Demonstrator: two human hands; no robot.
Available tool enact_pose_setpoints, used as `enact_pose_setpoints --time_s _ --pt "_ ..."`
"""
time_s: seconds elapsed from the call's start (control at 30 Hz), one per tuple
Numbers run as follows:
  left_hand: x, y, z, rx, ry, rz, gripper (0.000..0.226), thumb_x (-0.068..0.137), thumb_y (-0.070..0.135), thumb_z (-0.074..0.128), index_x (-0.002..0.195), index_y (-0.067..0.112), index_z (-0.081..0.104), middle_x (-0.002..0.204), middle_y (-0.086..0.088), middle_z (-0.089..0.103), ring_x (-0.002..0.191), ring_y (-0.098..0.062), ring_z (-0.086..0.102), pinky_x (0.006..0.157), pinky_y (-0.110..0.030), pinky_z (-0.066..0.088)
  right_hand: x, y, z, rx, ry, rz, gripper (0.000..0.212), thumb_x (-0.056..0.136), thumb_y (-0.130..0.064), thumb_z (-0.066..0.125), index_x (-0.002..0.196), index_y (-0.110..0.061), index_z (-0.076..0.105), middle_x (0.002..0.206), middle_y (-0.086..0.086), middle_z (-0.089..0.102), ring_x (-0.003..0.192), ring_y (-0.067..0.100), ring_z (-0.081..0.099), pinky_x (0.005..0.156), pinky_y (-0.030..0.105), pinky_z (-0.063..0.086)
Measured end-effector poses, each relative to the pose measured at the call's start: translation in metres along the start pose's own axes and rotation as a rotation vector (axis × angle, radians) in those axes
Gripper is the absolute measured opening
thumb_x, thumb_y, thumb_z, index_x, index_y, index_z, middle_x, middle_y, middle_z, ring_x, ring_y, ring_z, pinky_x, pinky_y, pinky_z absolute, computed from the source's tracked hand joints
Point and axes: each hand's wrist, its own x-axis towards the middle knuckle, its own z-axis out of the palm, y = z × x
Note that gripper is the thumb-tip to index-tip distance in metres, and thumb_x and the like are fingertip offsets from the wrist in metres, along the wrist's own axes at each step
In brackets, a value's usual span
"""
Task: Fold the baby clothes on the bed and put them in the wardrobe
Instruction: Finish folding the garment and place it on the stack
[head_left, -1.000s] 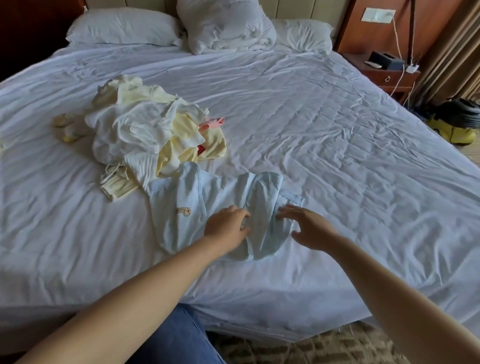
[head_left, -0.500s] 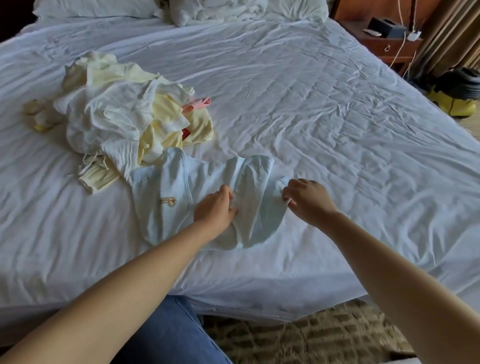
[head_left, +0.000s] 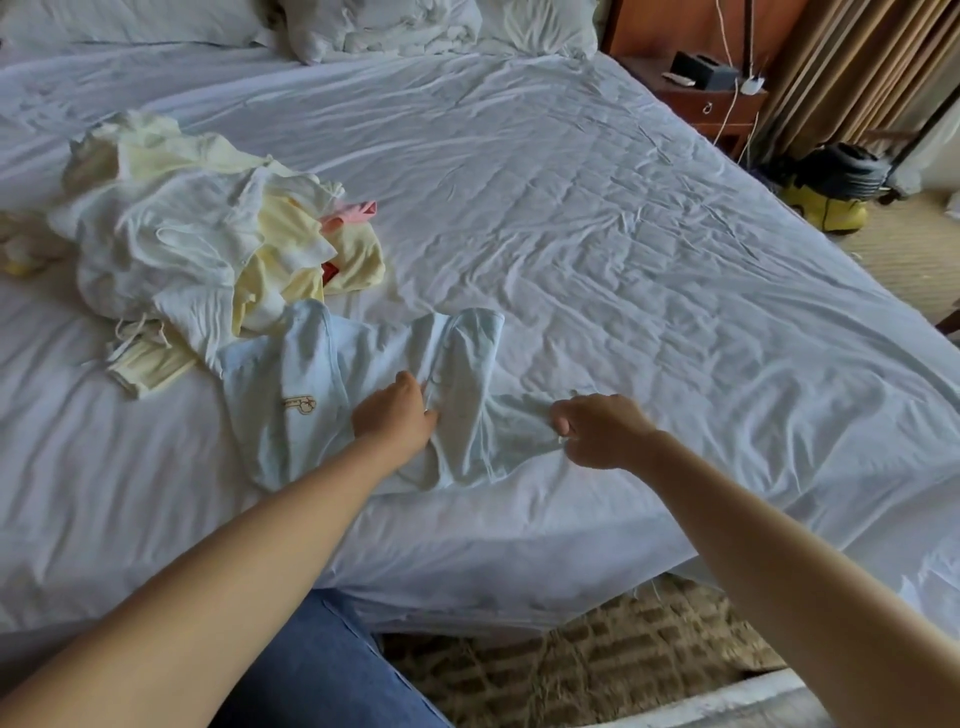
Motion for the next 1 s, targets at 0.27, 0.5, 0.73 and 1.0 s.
enact_pose_setpoints --time_s 0.27,0.5,0.73,1.0 --pt "0.003 -0.008 -0.005 -0.13 -0.072 -0.04 0.03 0.086 0.048 0.061 0.088 0.019 0.056 0.086 0.0 0.065 0.081 -0.021 0.062 0.063 -0.031 0.041 0.036 -0.025 -0.02 0.245 0.335 -0.109 0.022 0.093 -0.023 0.048 0.105 -0.029 0.065 0.107 -0.009 0.064 0.104 0.016 0.058 0.073 0.03 0.046" --pt "0.004 -0.011 0.0 -0.203 -0.026 -0.019 0.025 0.084 0.043 0.064 0.082 0.019 0.059 0.083 0.0 0.066 0.082 -0.023 0.062 0.065 -0.029 0.041 0.11 -0.071 -0.042 0.17 0.204 -0.215 0.038 0.099 -0.025 0.044 0.135 -0.035 0.051 0.138 -0.007 0.048 0.129 0.018 0.045 0.087 0.035 0.043" --pt "0.007 -0.018 0.012 -0.301 0.045 -0.02 0.024 0.081 0.04 0.071 0.083 0.018 0.06 0.082 -0.001 0.067 0.079 -0.022 0.061 0.067 -0.03 0.045 0.148 -0.083 -0.036 0.115 0.062 -0.224 0.025 0.097 -0.025 0.047 0.122 -0.026 0.05 0.119 0.003 0.048 0.104 0.027 0.055 0.071 0.032 0.035" --pt "0.005 -0.022 0.014 -0.426 0.017 -0.031 0.024 0.081 0.04 0.072 0.078 0.022 0.056 0.075 0.002 0.064 0.075 -0.019 0.06 0.067 -0.029 0.044 0.149 -0.08 -0.042 0.053 0.074 -0.097 0.012 0.094 -0.024 0.043 0.098 -0.024 0.054 0.089 0.003 0.057 0.08 0.025 0.055 0.059 0.028 0.031"
